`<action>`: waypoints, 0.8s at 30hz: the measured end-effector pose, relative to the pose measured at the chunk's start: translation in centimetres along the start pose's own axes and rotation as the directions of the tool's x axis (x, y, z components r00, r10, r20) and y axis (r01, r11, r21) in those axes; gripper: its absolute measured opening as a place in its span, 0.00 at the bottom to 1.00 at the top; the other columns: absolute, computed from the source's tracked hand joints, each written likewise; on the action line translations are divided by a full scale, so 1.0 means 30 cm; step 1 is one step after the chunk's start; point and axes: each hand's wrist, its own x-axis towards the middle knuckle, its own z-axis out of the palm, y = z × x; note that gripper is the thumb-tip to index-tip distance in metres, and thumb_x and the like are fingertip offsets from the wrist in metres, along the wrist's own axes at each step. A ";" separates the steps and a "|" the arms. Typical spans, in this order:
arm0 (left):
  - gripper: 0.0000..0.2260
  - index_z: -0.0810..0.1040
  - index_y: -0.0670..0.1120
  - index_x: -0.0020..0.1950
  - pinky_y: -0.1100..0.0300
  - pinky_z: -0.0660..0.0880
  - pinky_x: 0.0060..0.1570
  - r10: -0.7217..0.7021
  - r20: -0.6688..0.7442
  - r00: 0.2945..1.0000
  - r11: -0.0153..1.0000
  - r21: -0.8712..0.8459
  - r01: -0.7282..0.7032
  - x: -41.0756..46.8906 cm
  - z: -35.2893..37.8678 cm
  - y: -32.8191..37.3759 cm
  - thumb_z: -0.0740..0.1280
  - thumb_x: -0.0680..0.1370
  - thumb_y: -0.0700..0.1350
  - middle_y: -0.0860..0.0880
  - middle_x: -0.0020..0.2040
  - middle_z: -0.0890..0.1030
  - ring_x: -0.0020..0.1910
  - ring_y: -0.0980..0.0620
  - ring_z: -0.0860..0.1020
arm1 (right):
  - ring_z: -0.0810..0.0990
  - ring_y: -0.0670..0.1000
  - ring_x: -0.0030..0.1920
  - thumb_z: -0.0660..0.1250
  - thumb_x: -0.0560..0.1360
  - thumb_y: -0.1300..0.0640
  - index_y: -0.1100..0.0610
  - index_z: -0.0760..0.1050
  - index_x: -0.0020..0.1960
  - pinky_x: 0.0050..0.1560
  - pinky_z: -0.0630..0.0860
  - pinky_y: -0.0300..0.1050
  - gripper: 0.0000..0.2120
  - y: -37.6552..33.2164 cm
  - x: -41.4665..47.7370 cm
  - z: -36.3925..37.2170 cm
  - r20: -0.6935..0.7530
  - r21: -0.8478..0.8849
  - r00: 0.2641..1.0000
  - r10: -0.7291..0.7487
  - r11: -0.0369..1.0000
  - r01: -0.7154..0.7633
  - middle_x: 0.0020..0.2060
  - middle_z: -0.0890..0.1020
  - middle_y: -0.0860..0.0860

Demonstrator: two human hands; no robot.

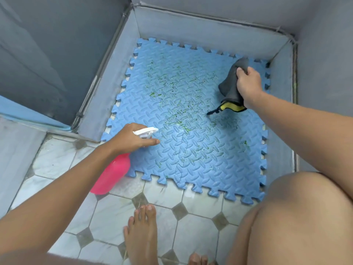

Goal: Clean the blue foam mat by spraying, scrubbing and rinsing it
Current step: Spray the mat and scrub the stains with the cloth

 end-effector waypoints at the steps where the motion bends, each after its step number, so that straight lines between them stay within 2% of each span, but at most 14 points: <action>1: 0.21 0.73 0.42 0.33 0.58 0.65 0.35 0.004 -0.019 1.000 0.999 -0.032 -0.005 -0.002 -0.013 -0.005 0.80 0.71 0.53 0.51 0.28 0.73 0.30 0.54 0.69 | 0.79 0.58 0.45 0.60 0.81 0.46 0.64 0.72 0.62 0.43 0.71 0.47 0.22 0.000 -0.004 0.009 0.038 -0.021 0.999 0.008 1.000 -0.007 0.57 0.79 0.67; 4: 0.18 0.78 0.41 0.31 0.59 0.70 0.37 0.004 -0.079 0.997 0.998 -0.056 -0.008 -0.019 -0.031 -0.017 0.78 0.73 0.52 0.47 0.29 0.81 0.30 0.53 0.76 | 0.79 0.58 0.45 0.61 0.81 0.46 0.63 0.73 0.63 0.45 0.76 0.51 0.22 -0.003 -0.019 0.040 0.141 -0.072 0.990 0.023 0.997 -0.013 0.58 0.79 0.67; 7: 0.21 0.76 0.39 0.30 0.61 0.69 0.31 -0.038 -0.145 0.989 0.997 -0.078 0.027 -0.035 -0.014 -0.031 0.78 0.73 0.52 0.40 0.26 0.79 0.25 0.53 0.74 | 0.82 0.62 0.52 0.61 0.82 0.46 0.60 0.75 0.63 0.52 0.80 0.59 0.20 -0.006 -0.033 0.054 0.190 -0.131 0.981 0.027 0.991 -0.002 0.56 0.81 0.64; 9: 0.20 0.76 0.39 0.31 0.61 0.70 0.33 -0.031 -0.142 0.989 0.995 -0.099 0.017 -0.033 -0.011 -0.038 0.78 0.73 0.51 0.39 0.28 0.80 0.26 0.53 0.75 | 0.82 0.63 0.54 0.61 0.82 0.47 0.59 0.75 0.63 0.52 0.80 0.58 0.17 -0.001 -0.031 0.055 0.204 -0.138 0.979 0.023 0.990 0.005 0.56 0.82 0.63; 11: 0.18 0.78 0.39 0.33 0.60 0.70 0.39 0.015 -0.082 0.997 0.991 -0.131 -0.025 -0.030 -0.018 -0.039 0.78 0.73 0.51 0.39 0.32 0.81 0.31 0.54 0.75 | 0.82 0.64 0.55 0.61 0.83 0.48 0.59 0.76 0.61 0.53 0.80 0.57 0.16 0.003 -0.030 0.054 0.203 -0.123 0.979 0.006 0.992 0.019 0.56 0.82 0.63; 13: 0.18 0.80 0.37 0.34 0.61 0.72 0.41 0.034 -0.021 0.999 0.986 -0.161 -0.037 -0.037 -0.029 -0.031 0.78 0.74 0.49 0.39 0.33 0.82 0.33 0.53 0.77 | 0.82 0.64 0.54 0.61 0.82 0.48 0.60 0.77 0.60 0.55 0.80 0.60 0.17 0.011 -0.031 0.057 0.192 -0.132 0.981 -0.021 0.990 0.047 0.55 0.82 0.63; 16: 0.19 0.79 0.38 0.30 0.58 0.71 0.38 -0.007 0.059 0.998 0.987 -0.162 0.017 -0.056 -0.030 -0.032 0.77 0.75 0.47 0.40 0.27 0.80 0.28 0.50 0.76 | 0.80 0.58 0.45 0.62 0.81 0.48 0.64 0.75 0.58 0.47 0.77 0.52 0.19 0.020 -0.027 0.080 0.174 -0.164 0.982 -0.074 0.981 0.103 0.48 0.81 0.64; 18: 0.18 0.80 0.39 0.31 0.57 0.69 0.36 -0.047 0.136 0.990 0.990 -0.126 0.065 -0.069 -0.030 -0.047 0.77 0.75 0.49 0.41 0.26 0.79 0.27 0.49 0.74 | 0.75 0.53 0.41 0.62 0.81 0.48 0.65 0.74 0.55 0.43 0.70 0.47 0.19 0.014 -0.032 0.111 0.175 -0.180 0.977 -0.119 0.972 0.150 0.42 0.76 0.58; 21: 0.17 0.80 0.38 0.37 0.56 0.71 0.35 -0.081 0.303 0.950 0.990 -0.084 0.111 -0.097 -0.038 -0.075 0.79 0.72 0.51 0.43 0.30 0.80 0.30 0.50 0.75 | 0.72 0.51 0.39 0.61 0.81 0.49 0.64 0.72 0.49 0.40 0.66 0.46 0.16 0.002 -0.048 0.178 0.198 -0.186 0.964 -0.179 0.958 0.216 0.40 0.73 0.54; 24: 0.18 0.79 0.39 0.35 0.54 0.72 0.33 -0.097 0.302 0.948 0.992 -0.045 0.116 -0.129 -0.049 -0.108 0.80 0.70 0.52 0.41 0.31 0.79 0.29 0.49 0.76 | 0.70 0.51 0.38 0.61 0.81 0.51 0.64 0.72 0.47 0.39 0.64 0.47 0.15 -0.006 -0.094 0.263 0.290 -0.223 0.924 -0.249 0.921 0.318 0.38 0.71 0.53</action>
